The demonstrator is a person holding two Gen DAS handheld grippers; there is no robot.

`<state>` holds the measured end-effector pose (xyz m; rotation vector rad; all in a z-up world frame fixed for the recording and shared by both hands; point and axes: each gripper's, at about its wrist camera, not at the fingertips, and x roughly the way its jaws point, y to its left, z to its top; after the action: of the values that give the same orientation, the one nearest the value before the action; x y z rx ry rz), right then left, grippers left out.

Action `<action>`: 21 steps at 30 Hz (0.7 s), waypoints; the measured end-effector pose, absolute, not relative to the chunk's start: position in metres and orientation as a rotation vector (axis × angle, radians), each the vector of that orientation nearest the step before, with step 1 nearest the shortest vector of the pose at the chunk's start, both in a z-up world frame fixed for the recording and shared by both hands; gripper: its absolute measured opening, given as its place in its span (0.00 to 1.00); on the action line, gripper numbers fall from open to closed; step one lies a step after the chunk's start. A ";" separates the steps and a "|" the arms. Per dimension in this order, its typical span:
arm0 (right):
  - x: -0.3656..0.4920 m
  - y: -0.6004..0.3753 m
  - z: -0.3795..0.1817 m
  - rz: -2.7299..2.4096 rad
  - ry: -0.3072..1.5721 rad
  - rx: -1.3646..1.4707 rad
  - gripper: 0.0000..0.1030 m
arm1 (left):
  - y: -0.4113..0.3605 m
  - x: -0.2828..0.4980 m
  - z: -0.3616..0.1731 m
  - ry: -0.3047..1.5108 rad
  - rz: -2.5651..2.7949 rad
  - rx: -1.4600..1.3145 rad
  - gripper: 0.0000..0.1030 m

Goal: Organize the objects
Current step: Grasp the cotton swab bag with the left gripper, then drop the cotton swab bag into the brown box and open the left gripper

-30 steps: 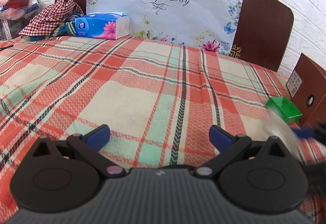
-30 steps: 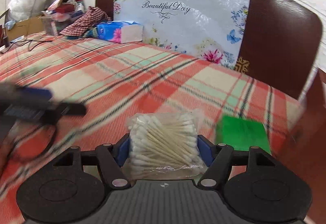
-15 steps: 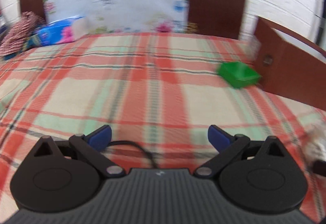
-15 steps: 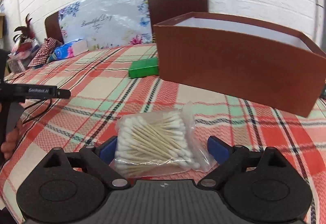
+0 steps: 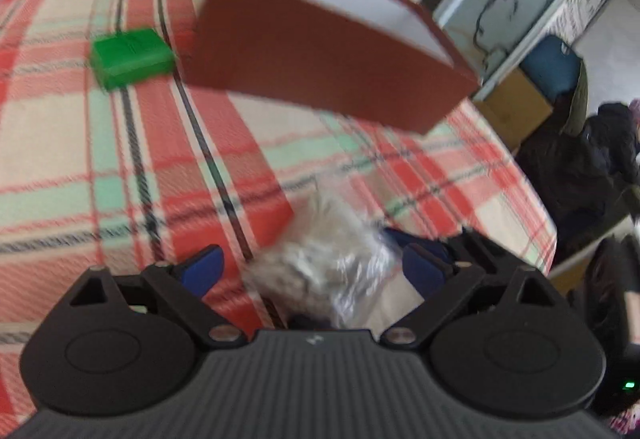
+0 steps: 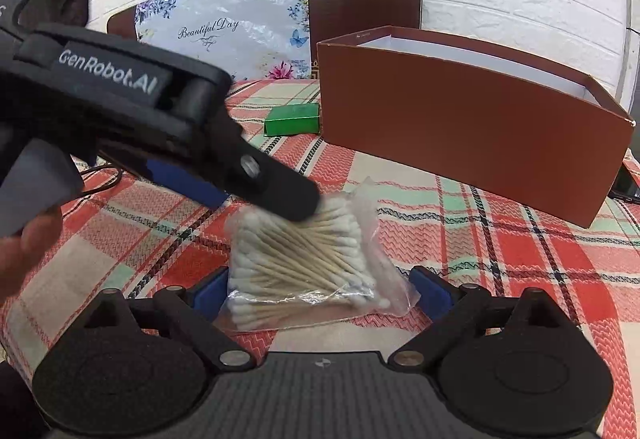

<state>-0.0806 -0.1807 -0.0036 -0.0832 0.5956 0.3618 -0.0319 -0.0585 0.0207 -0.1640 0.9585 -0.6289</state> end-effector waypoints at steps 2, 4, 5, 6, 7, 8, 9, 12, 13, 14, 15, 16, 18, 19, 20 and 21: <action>-0.085 -0.179 -0.002 0.376 0.577 -0.086 0.69 | -0.068 -0.039 0.021 0.910 -0.625 -0.084 0.60; -0.086 -0.180 0.000 0.376 0.555 -0.069 0.66 | -0.070 -0.036 0.025 0.924 -0.657 -0.094 0.52; -0.087 -0.182 0.000 0.364 0.540 -0.058 0.66 | -0.069 -0.034 0.029 0.921 -0.662 -0.114 0.51; -0.089 -0.185 0.002 0.358 0.520 -0.040 0.65 | -0.070 -0.033 0.036 0.907 -0.667 -0.127 0.50; -0.089 -0.189 0.005 0.355 0.494 -0.020 0.65 | -0.071 -0.031 0.044 0.882 -0.673 -0.129 0.49; -0.089 -0.192 0.009 0.350 0.461 -0.006 0.65 | -0.073 -0.029 0.054 0.847 -0.681 -0.121 0.49; -0.089 -0.194 0.014 0.340 0.419 0.001 0.66 | -0.076 -0.027 0.065 0.809 -0.685 -0.105 0.49; -0.080 -0.199 0.033 0.290 0.281 -0.009 0.66 | -0.093 -0.011 0.095 0.710 -0.681 -0.060 0.50; -0.072 -0.202 0.039 0.272 0.246 -0.002 0.66 | -0.100 -0.003 0.103 0.688 -0.675 -0.048 0.51; -0.064 -0.205 0.044 0.253 0.217 0.008 0.66 | -0.107 0.007 0.110 0.673 -0.664 -0.038 0.52; -0.053 -0.208 0.049 0.232 0.192 0.020 0.66 | -0.116 0.017 0.115 0.660 -0.651 -0.030 0.52; -0.042 -0.212 0.054 0.209 0.173 0.032 0.66 | -0.123 0.027 0.120 0.648 -0.630 -0.023 0.56; -0.014 -0.221 0.060 0.163 0.159 0.067 0.66 | -0.136 0.047 0.125 0.633 -0.565 -0.019 0.70; 0.001 -0.226 0.062 0.138 0.158 0.093 0.66 | -0.141 0.056 0.125 0.622 -0.509 -0.018 0.78; 0.016 -0.230 0.063 0.108 0.163 0.110 0.70 | -0.143 0.065 0.123 0.615 -0.452 -0.015 0.81; 0.033 -0.233 0.062 0.074 0.175 0.119 0.75 | -0.145 0.072 0.120 0.615 -0.408 -0.011 0.81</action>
<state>0.0325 -0.2335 0.0615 0.1188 0.1750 0.0740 0.0717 -0.1453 0.1201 -0.0111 0.6148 -0.4076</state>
